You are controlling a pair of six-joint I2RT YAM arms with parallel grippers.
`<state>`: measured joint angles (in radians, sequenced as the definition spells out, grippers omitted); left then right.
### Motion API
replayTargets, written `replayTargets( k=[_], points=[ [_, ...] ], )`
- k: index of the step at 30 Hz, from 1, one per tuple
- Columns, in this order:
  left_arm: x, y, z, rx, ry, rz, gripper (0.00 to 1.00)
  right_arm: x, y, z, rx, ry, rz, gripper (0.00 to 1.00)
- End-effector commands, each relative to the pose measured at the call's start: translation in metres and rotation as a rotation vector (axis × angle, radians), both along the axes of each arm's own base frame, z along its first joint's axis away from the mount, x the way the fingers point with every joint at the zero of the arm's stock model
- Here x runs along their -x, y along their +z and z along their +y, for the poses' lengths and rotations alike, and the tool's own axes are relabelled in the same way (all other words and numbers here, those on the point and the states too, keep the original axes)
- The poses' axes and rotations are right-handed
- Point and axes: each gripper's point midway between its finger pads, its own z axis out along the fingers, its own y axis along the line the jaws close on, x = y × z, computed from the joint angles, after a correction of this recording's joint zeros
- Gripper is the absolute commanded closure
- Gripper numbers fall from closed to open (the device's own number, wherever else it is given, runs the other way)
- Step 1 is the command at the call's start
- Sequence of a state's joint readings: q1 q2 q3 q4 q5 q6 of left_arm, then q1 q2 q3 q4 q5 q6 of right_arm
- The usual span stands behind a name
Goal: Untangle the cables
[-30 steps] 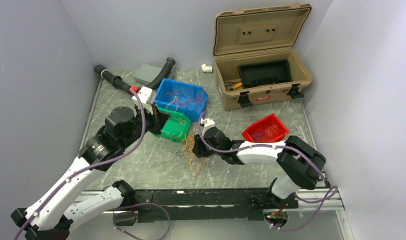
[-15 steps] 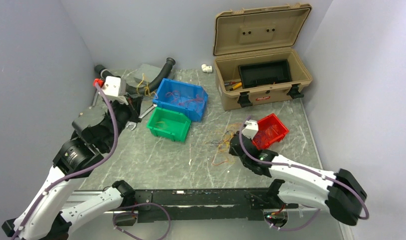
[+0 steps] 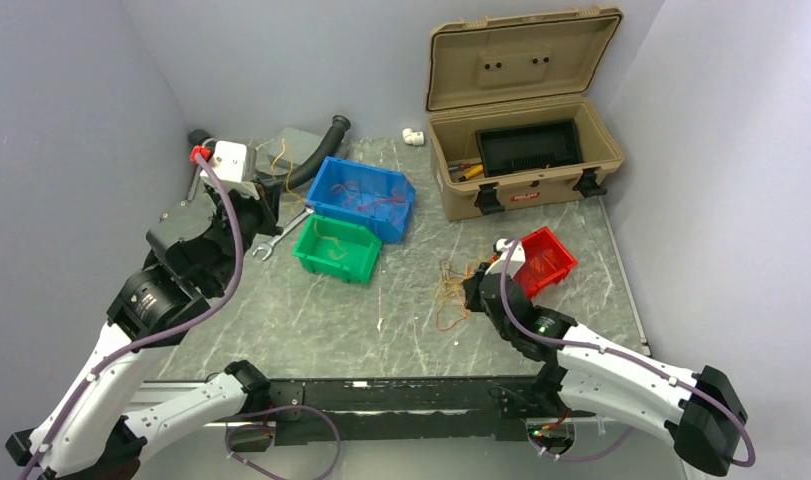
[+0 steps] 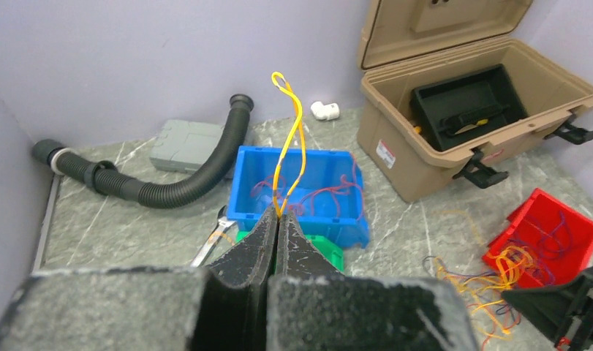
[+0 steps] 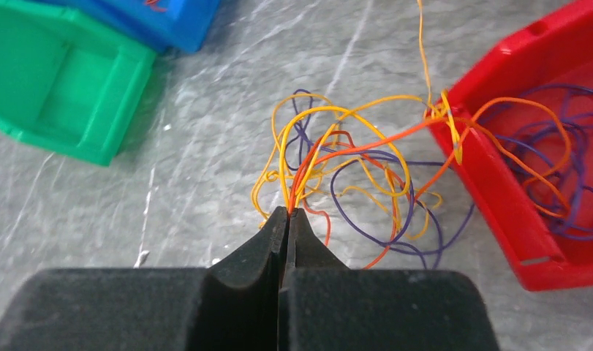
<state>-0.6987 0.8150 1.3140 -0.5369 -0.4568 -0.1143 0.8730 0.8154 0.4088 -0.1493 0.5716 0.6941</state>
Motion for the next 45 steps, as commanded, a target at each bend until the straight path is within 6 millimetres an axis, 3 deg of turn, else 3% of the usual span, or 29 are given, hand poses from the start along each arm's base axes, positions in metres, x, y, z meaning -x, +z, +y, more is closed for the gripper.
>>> replayTargets(
  k=[1,7,14,16,20,23,35,45],
  points=[
    [0.001,0.031,-0.012,0.036,-0.07,-0.062,1.0,0.005,0.029,0.038,-0.088,0.224,-0.103,1.0],
    [-0.012,0.028,-0.038,0.048,-0.133,-0.053,1.0,0.022,0.051,0.067,-0.128,0.452,-0.178,1.0],
    [-0.031,0.009,-0.061,0.049,-0.157,-0.008,1.0,0.061,0.068,0.108,-0.206,0.795,-0.216,1.0],
    [-0.033,0.007,-0.063,0.051,-0.156,-0.01,1.0,0.064,0.066,0.112,-0.21,0.82,-0.209,0.88],
    [-0.035,0.002,-0.067,0.051,-0.165,0.003,1.0,0.062,0.062,0.111,-0.201,0.812,-0.203,0.39],
    [-0.034,0.001,-0.068,0.064,-0.172,0.014,1.0,0.061,0.063,0.109,-0.197,0.799,-0.214,0.25],
    [-0.028,-0.038,-0.085,0.142,-0.229,0.116,1.0,0.051,0.079,0.105,-0.163,0.765,-0.281,0.19],
    [-0.018,-0.054,-0.076,0.201,-0.2,0.174,1.0,0.051,0.077,0.104,-0.173,0.759,-0.277,0.19]
  ],
)
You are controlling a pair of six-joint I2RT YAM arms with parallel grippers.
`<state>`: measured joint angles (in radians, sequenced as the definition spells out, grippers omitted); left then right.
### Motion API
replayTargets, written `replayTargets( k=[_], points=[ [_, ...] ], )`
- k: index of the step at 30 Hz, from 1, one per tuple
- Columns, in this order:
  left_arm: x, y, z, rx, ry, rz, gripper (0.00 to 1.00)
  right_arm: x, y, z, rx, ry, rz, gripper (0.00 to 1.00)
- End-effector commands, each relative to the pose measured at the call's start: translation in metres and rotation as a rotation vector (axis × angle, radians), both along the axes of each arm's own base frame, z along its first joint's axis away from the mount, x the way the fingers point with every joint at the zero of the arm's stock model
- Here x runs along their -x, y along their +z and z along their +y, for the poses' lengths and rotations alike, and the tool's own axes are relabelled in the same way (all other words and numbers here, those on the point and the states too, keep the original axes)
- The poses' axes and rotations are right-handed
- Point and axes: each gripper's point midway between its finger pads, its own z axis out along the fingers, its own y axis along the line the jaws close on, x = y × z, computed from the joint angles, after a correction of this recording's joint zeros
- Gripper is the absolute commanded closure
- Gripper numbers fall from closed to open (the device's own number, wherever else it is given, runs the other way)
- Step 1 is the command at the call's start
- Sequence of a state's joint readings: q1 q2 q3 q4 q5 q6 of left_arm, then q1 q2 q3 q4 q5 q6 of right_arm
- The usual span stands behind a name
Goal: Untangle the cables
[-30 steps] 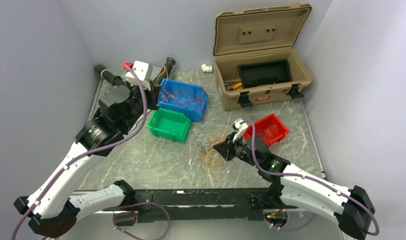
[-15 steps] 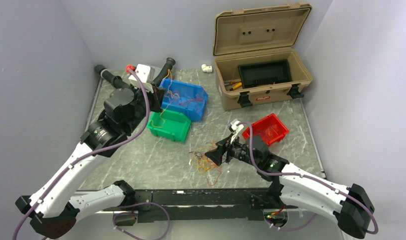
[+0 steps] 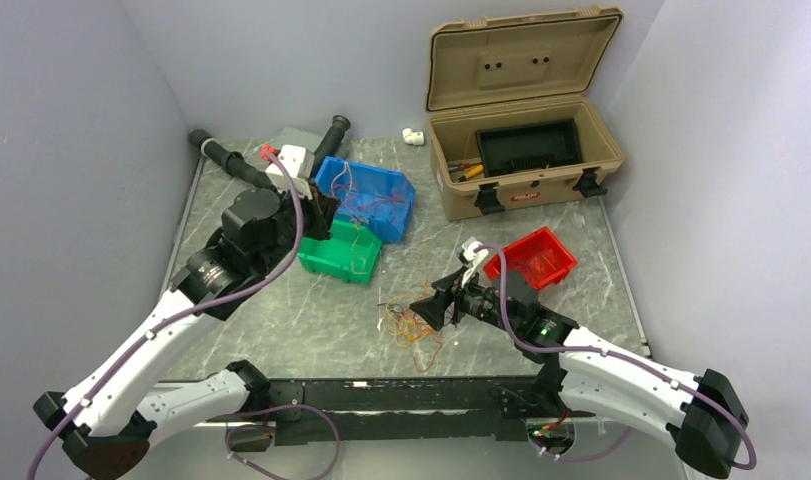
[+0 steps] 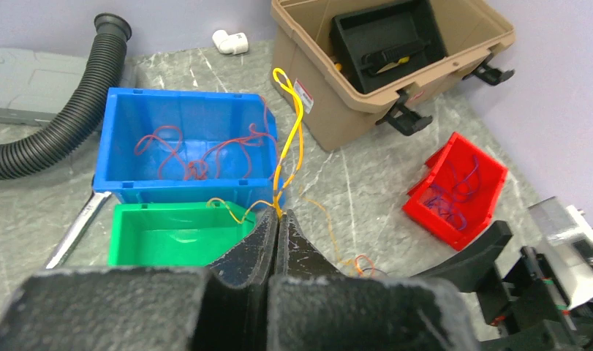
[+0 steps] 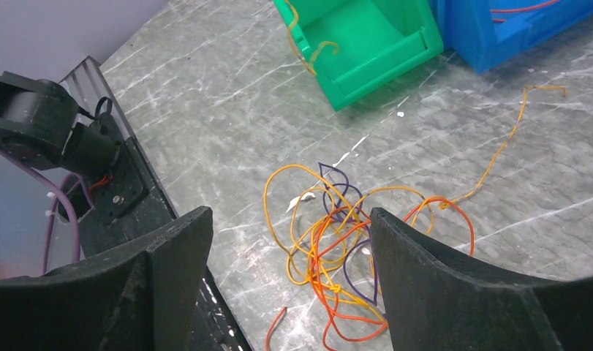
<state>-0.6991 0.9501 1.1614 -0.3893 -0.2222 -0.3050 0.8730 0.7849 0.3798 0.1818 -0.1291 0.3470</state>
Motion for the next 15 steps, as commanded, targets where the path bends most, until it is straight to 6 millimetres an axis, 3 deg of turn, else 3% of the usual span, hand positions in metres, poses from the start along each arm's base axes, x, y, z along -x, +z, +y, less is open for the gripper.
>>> replayTargets(
  k=[1,7,15],
  points=[
    [0.01,0.014,0.005,0.107,0.016,0.005,1.0,-0.006,0.023,0.002,-0.057,-0.016,-0.063,0.19],
    [0.017,0.005,-0.011,0.189,-0.043,0.051,1.0,-0.006,0.024,0.004,-0.063,-0.013,-0.065,0.19],
    [0.012,-0.017,0.02,0.251,0.185,0.165,1.0,-0.005,0.021,0.001,-0.067,-0.017,-0.058,0.19]
  ],
)
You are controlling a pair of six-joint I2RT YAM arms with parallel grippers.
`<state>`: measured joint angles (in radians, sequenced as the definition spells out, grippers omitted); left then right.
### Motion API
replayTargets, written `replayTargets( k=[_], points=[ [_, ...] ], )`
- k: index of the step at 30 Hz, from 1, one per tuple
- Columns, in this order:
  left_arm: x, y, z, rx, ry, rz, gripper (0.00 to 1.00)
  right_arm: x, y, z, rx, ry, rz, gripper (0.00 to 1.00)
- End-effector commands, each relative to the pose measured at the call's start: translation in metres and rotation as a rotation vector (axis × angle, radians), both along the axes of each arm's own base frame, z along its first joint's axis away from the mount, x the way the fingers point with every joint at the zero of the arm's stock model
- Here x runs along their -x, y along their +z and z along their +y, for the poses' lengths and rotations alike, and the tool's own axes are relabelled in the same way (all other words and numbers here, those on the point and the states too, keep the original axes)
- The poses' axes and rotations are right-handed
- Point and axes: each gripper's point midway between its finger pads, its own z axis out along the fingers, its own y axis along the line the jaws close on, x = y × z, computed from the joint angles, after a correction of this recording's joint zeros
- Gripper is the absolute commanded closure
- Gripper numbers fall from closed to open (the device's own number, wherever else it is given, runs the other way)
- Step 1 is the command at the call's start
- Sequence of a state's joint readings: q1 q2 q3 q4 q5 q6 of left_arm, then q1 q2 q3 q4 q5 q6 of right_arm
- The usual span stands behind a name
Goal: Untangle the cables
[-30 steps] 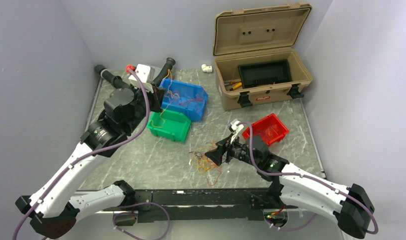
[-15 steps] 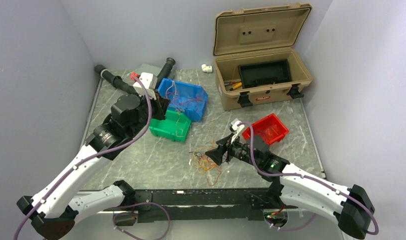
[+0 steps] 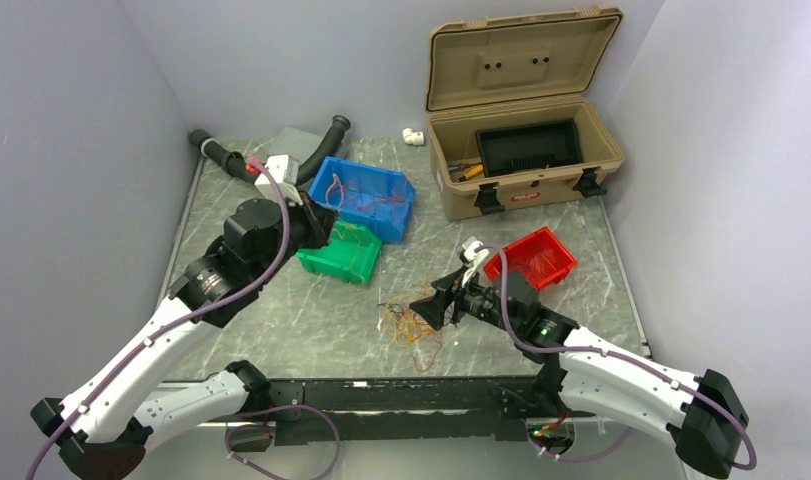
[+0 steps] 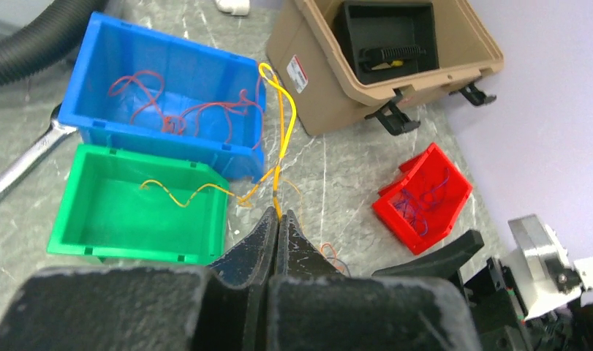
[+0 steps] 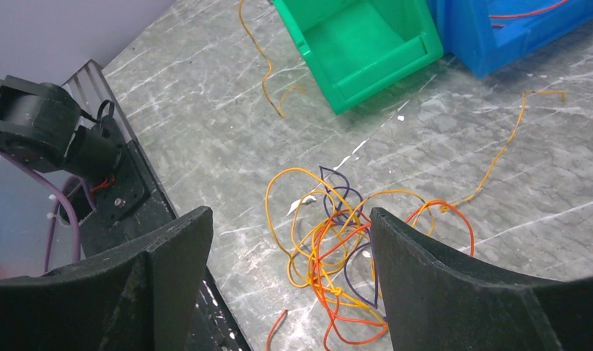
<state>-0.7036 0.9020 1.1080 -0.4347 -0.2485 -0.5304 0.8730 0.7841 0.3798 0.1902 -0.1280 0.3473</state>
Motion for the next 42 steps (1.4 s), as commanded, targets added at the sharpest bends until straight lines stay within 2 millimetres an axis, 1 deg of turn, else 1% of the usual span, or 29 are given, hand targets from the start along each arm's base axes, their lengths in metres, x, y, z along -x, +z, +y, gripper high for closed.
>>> replayTargets(
  k=[1,6,9,10,13,15,17,22,27,29,35,39,42],
  points=[
    [-0.001,-0.001,0.019,0.096,0.144,0.045,1.0,-0.004,0.018,0.0,-0.06,-0.016,-0.051,0.19],
    [-0.009,-0.017,0.034,0.085,0.279,0.106,1.0,-0.003,0.017,0.0,-0.06,-0.014,-0.049,0.19],
    [-0.015,-0.027,0.04,0.043,0.352,0.17,1.0,-0.003,0.017,-0.001,-0.058,-0.016,-0.049,0.19],
    [-0.018,-0.027,0.041,0.032,0.374,0.18,1.0,-0.003,0.018,-0.001,-0.058,-0.017,-0.051,0.19],
    [-0.027,-0.024,0.043,0.0,0.4,0.182,1.0,-0.002,0.018,-0.003,-0.058,-0.021,-0.053,0.19],
    [-0.033,-0.019,0.039,0.019,0.386,0.189,1.0,-0.002,0.018,-0.004,-0.056,-0.024,-0.052,0.19],
    [-0.037,-0.016,0.032,0.055,0.363,0.199,1.0,-0.002,0.017,-0.005,-0.052,-0.028,-0.049,0.19],
    [-0.047,-0.018,0.015,0.134,0.343,0.235,1.0,-0.003,0.016,-0.008,-0.052,-0.043,-0.051,0.19],
    [-0.06,-0.018,-0.009,0.2,0.305,0.273,1.0,-0.002,0.015,-0.008,-0.05,-0.04,-0.049,0.19],
    [-0.065,-0.015,-0.014,0.217,0.309,0.28,1.0,-0.002,0.016,-0.008,-0.051,-0.041,-0.051,0.19],
    [-0.077,0.001,-0.026,0.286,0.29,0.256,1.0,-0.004,0.014,-0.008,-0.046,-0.046,-0.046,0.19],
    [-0.087,0.013,-0.015,0.336,0.288,0.256,1.0,-0.004,0.012,-0.008,-0.041,-0.047,-0.043,0.19],
    [-0.091,0.022,0.0,0.373,0.303,0.235,1.0,-0.004,0.012,-0.008,-0.039,-0.05,-0.044,0.19]
  ],
)
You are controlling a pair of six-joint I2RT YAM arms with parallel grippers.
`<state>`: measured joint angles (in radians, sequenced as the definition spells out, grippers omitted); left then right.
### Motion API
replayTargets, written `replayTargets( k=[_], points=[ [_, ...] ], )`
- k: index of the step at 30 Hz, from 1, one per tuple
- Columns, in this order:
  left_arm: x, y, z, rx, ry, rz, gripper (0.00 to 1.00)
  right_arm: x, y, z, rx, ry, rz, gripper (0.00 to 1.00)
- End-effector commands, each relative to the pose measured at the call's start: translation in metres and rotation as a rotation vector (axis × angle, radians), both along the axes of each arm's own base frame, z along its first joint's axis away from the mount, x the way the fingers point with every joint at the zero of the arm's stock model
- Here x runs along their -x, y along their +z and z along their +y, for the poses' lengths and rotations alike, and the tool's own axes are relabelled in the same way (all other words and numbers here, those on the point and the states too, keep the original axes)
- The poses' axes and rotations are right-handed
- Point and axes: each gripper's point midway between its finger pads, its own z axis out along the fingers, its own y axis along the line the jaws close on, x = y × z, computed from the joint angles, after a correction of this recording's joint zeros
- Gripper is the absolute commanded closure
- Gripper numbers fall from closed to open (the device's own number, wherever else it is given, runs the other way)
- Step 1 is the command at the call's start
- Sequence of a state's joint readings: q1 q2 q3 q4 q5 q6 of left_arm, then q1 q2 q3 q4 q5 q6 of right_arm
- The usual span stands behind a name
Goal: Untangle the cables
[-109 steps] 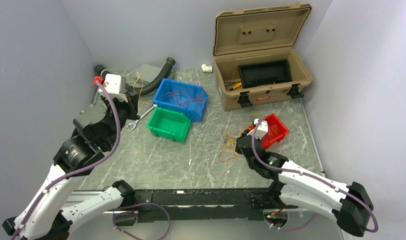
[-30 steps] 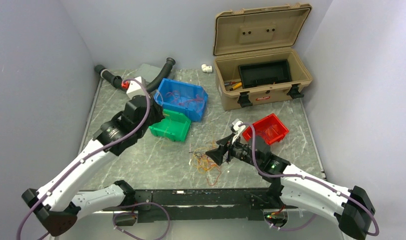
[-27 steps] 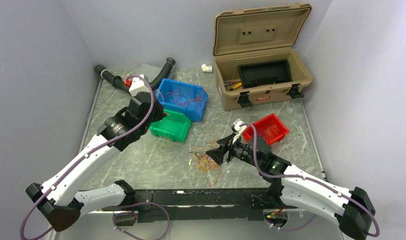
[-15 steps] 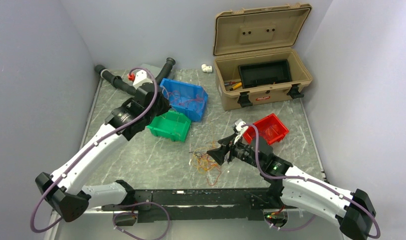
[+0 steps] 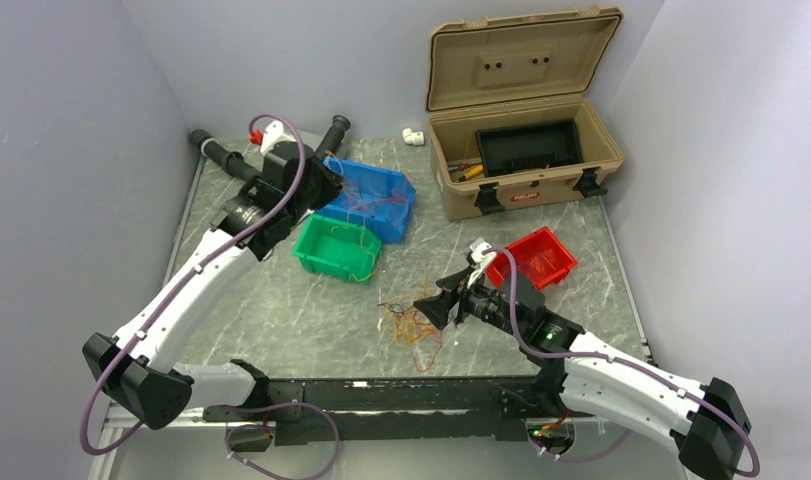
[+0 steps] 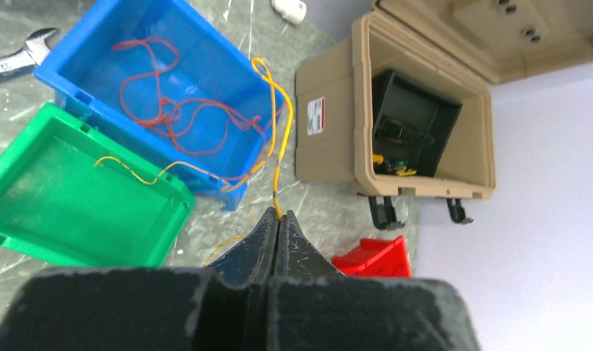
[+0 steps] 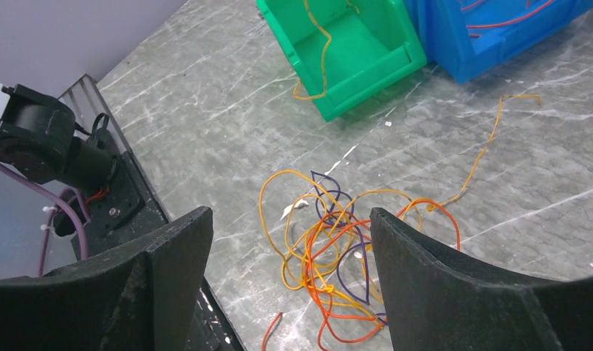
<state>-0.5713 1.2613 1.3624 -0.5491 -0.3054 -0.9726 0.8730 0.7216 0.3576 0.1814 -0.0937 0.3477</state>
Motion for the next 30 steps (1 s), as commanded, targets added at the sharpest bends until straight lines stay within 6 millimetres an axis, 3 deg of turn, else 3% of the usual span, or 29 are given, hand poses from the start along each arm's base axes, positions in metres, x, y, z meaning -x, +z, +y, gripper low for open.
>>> replayTargets(
  k=[1,6,18,24,30],
  points=[
    [-0.008,0.042,0.014,0.107,0.022,-0.093,1.0,-0.004,0.006,0.0,-0.017,-0.018,-0.019,0.19],
    [-0.008,0.045,0.046,0.096,0.101,-0.12,1.0,-0.004,0.006,0.001,-0.016,-0.017,-0.019,0.19],
    [-0.013,0.042,0.078,0.113,0.166,-0.128,1.0,-0.007,0.007,0.004,-0.008,-0.014,-0.015,0.19],
    [-0.019,0.047,0.084,0.119,0.175,-0.147,1.0,-0.007,0.007,0.004,-0.008,-0.015,-0.014,0.19],
    [-0.035,0.05,0.072,0.165,0.143,-0.141,1.0,-0.007,0.008,0.004,-0.001,-0.015,-0.017,0.19]
  ],
)
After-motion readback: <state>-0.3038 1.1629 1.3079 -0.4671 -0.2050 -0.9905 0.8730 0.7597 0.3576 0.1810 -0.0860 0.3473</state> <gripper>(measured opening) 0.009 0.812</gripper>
